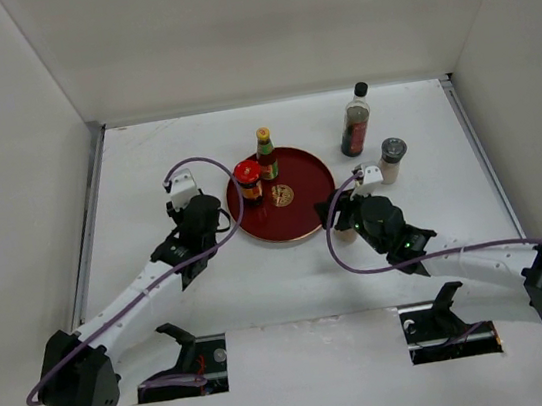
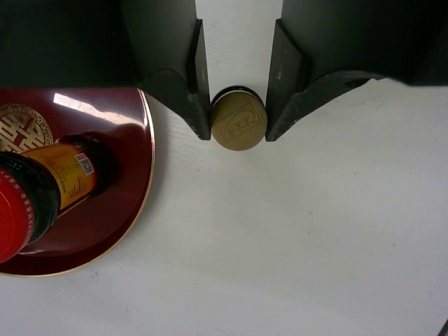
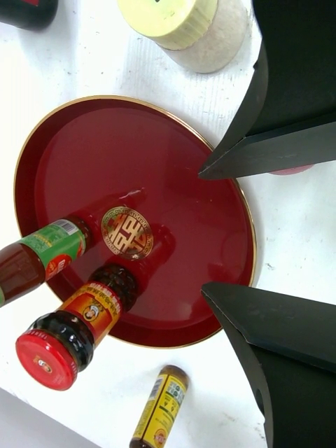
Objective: Organize the condiment bottles
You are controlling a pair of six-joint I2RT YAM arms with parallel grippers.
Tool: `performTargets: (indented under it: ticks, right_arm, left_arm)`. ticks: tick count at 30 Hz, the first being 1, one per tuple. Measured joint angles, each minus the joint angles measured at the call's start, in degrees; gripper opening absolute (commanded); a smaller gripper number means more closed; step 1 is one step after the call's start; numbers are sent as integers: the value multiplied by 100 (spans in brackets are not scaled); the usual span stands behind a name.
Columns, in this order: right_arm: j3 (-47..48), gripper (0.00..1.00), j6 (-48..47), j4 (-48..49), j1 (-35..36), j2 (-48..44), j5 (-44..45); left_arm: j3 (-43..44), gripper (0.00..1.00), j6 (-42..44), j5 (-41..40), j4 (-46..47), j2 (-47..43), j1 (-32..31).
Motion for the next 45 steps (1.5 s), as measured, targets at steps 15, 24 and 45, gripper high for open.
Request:
performTargets:
  ticks: [15, 24, 45]
  right_arm:
    - [0, 67, 0, 7, 0, 9, 0]
    - [0, 67, 0, 7, 0, 9, 0]
    - [0, 67, 0, 7, -2, 9, 2]
  left_arm:
    - [737, 20, 280, -173, -229, -61, -894]
    - [1193, 20, 361, -162, 404, 796, -1349]
    - [787, 46, 361, -111, 1635, 1735, -1399]
